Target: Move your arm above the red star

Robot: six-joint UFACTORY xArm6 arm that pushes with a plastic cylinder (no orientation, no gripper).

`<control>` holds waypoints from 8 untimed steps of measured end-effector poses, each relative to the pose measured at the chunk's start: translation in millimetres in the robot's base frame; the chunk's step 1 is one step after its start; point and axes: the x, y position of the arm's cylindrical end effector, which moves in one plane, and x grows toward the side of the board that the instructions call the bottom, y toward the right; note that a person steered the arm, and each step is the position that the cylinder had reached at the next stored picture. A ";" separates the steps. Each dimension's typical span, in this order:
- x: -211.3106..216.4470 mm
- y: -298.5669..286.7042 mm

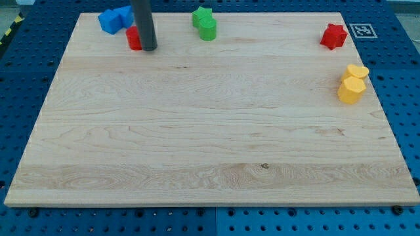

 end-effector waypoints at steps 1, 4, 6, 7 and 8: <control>-8.2 -31.2; 4.5 -15.1; 16.3 142.0; 15.7 208.2; -4.8 252.8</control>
